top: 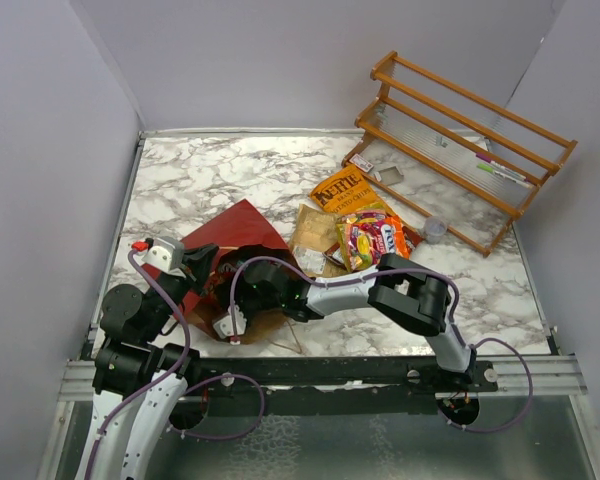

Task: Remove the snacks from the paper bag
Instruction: Take out the snack from the paper bag.

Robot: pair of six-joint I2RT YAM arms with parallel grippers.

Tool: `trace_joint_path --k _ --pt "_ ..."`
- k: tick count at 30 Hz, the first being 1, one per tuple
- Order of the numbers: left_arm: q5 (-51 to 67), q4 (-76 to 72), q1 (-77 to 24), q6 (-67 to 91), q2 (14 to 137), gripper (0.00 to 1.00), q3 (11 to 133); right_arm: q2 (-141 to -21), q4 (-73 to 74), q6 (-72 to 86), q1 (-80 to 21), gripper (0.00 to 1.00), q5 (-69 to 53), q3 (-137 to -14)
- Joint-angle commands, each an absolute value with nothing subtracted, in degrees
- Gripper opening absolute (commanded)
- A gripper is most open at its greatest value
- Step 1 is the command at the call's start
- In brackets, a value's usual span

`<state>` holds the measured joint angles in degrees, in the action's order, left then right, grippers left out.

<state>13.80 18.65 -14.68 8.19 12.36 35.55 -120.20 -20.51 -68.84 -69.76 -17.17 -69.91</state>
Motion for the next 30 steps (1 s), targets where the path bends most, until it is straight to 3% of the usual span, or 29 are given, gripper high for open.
trace_joint_path --k 1,5,9,21,30 --pt "12.65 18.77 -14.30 7.61 11.82 0.00 35.97 -117.27 -29.18 -65.92 -69.90 0.28 -16.75 -68.20" --pt "12.70 18.66 -14.24 7.64 11.78 0.00 35.95 -114.37 -32.45 -62.58 -69.46 0.11 -16.87 -65.96" --pt "12.74 18.69 -14.24 7.59 11.79 0.00 35.95 -111.70 -34.89 -60.23 -69.15 0.02 -16.05 -63.51" --pt "12.31 18.73 -14.24 7.56 11.60 0.00 35.86 -98.84 -41.07 -49.20 -68.91 0.02 -19.00 -49.31" --pt "11.63 18.13 -14.24 7.78 11.64 0.00 35.52 -76.07 -40.22 -40.78 -68.87 0.02 -23.15 -31.36"
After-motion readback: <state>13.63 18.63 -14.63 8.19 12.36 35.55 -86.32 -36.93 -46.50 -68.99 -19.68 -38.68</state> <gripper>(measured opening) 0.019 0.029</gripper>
